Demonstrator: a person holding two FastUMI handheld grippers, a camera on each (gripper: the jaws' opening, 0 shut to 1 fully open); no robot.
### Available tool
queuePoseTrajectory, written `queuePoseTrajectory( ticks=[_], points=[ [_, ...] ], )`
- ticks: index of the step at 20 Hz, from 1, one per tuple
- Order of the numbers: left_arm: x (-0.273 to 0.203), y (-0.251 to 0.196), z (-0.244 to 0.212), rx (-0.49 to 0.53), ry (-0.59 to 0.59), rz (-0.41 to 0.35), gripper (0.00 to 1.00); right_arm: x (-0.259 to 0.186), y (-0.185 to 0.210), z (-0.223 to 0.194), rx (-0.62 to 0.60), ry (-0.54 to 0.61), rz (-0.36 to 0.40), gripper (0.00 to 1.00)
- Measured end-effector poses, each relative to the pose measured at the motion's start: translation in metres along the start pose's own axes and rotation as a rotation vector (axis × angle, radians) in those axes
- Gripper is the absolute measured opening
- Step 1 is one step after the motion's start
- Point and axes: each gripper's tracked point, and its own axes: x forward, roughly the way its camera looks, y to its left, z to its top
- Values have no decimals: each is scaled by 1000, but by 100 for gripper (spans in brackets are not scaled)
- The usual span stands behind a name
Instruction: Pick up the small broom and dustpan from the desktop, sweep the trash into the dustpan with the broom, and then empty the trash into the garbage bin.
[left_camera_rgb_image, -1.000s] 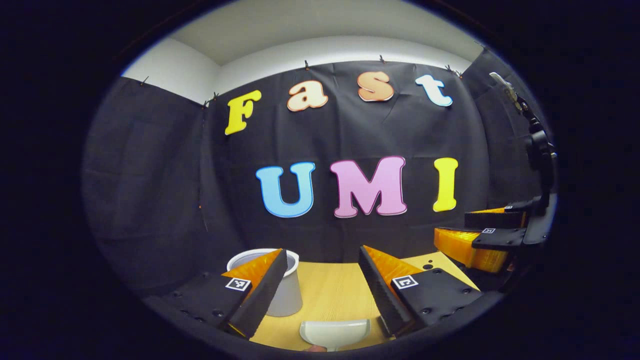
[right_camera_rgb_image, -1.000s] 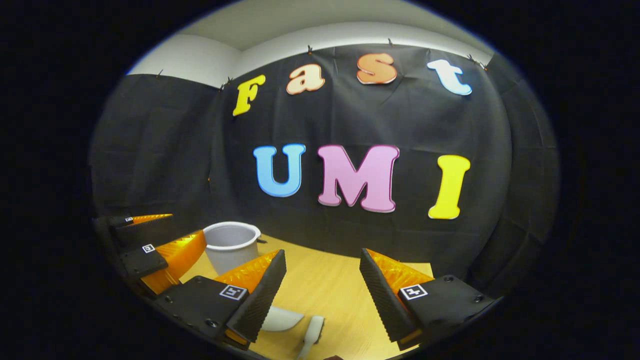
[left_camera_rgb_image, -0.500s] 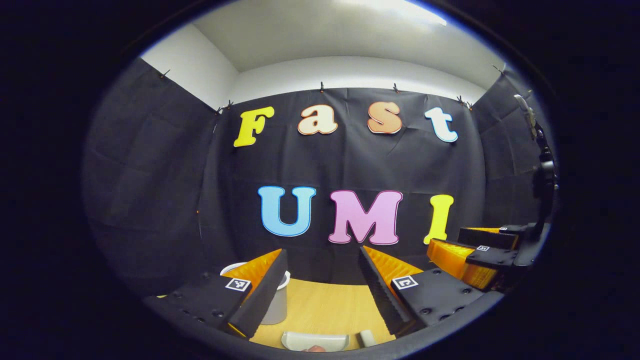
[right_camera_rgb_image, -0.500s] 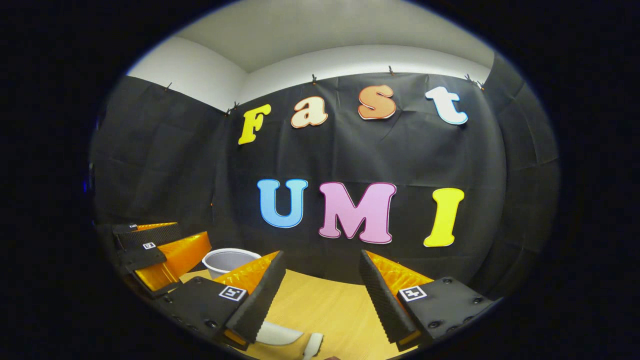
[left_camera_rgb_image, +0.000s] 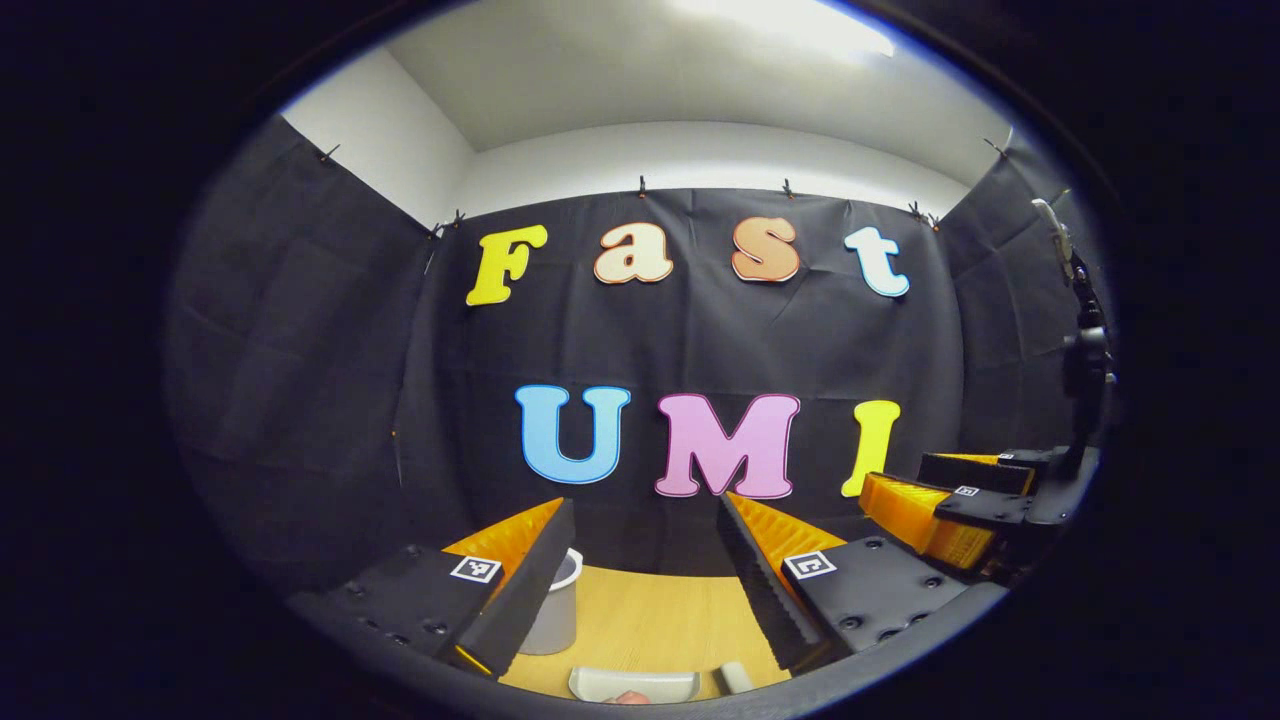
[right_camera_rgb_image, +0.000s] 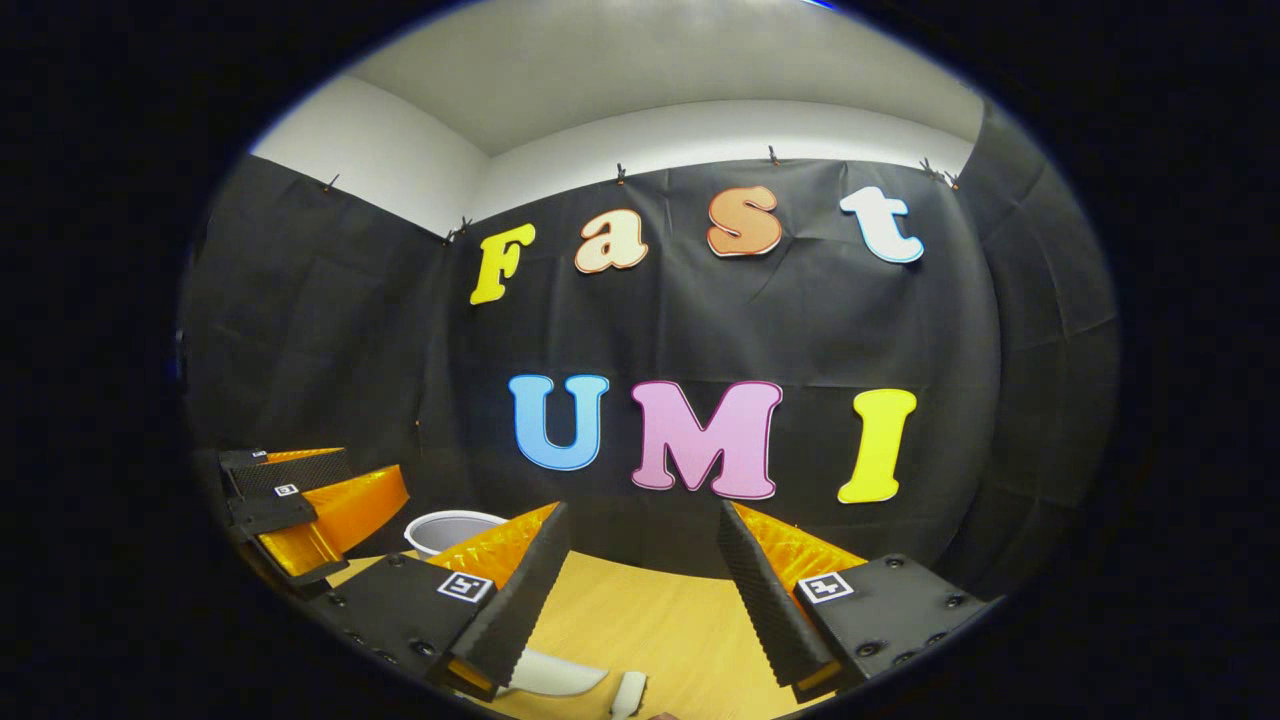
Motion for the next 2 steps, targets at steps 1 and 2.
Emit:
queuePoseTrajectory(
  ticks=[1,2],
  points=[
    [-4,2,1,1,-6,5,84,3,5,4,-5,-7,10,95],
    [-7,5,2,2,-8,11,84,5,10,7,-7,-12,22,92]
  ],
)
